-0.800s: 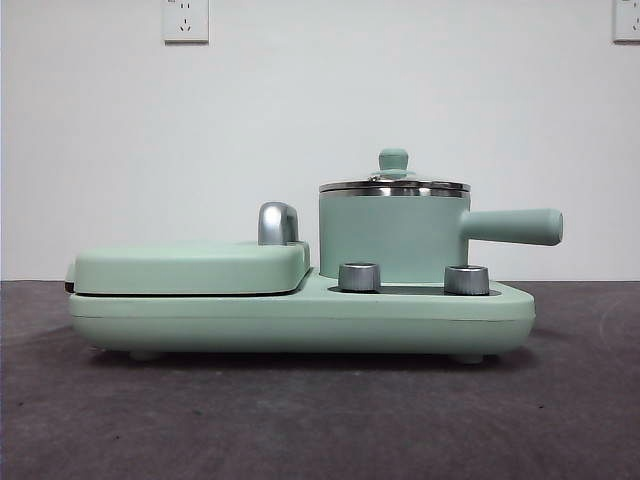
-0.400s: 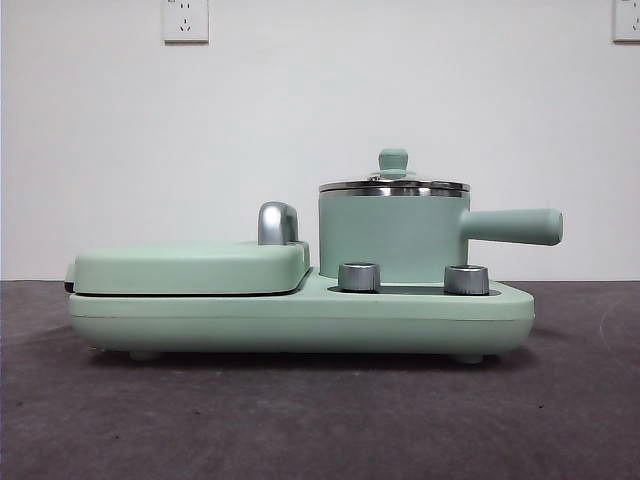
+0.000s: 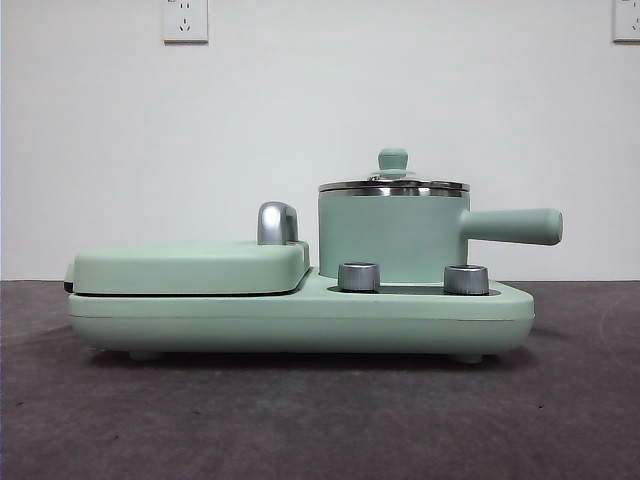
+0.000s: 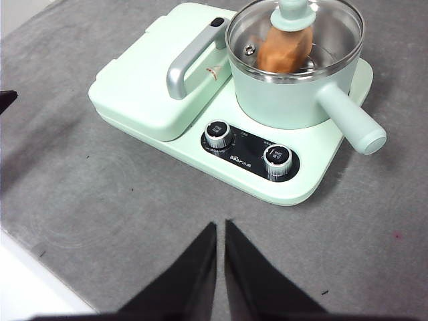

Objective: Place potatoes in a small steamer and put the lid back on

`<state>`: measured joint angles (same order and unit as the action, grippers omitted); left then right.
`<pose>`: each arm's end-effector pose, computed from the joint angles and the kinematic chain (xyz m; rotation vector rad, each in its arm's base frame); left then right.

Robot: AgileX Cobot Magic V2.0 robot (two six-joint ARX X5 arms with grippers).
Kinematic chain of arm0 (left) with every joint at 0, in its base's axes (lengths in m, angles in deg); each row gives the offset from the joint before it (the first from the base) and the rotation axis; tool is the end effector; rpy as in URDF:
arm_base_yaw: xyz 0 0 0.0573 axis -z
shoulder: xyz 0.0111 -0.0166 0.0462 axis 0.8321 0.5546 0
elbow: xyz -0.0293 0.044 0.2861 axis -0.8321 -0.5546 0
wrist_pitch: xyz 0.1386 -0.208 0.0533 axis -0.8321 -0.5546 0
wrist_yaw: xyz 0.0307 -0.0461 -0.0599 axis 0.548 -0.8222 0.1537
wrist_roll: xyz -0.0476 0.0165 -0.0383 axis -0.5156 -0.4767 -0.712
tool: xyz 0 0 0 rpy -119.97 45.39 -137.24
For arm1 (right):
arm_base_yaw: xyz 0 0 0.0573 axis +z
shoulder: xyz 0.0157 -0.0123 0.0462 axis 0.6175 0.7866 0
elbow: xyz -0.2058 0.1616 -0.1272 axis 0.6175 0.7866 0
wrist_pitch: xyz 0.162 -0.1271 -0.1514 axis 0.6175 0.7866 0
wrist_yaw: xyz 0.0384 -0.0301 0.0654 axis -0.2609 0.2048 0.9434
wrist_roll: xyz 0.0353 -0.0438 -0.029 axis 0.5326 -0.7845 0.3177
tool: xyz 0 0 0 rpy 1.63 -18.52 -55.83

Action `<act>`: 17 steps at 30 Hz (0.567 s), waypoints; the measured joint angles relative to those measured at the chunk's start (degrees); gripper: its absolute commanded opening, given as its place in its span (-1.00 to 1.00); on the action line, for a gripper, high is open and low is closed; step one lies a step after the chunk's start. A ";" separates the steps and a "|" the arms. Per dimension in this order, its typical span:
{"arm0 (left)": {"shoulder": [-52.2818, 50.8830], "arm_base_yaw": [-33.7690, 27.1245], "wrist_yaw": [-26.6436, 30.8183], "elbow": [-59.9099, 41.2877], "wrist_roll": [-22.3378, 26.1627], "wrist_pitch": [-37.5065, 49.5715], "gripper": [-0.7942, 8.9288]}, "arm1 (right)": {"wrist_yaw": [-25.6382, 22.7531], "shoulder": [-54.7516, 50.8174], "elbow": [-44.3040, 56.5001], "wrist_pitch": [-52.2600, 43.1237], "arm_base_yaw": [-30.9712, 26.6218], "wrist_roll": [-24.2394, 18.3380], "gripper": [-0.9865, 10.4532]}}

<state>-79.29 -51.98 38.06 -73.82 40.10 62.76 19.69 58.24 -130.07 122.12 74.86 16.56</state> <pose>0.0808 -0.0106 0.1567 -0.0466 0.2298 -0.1720 0.0610 0.0485 0.3501 0.0432 0.5958 0.6137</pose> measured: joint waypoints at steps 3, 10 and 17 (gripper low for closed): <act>0.00 0.00 0.00 0.00 0.00 0.00 -0.82 | -1.27 -1.44 1.66 -2.47 -2.91 -0.42 -0.80; 0.00 0.00 0.00 -0.02 -0.02 0.02 -0.82 | -0.72 -10.21 18.58 -22.38 -20.09 -1.73 -0.80; 0.00 0.00 0.00 -0.02 0.00 0.02 -0.82 | -5.25 -22.16 38.88 -36.83 -31.76 -2.14 -0.80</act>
<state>-79.29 -51.98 38.06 -73.84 40.10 62.78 14.44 36.08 -91.18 85.29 43.11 14.42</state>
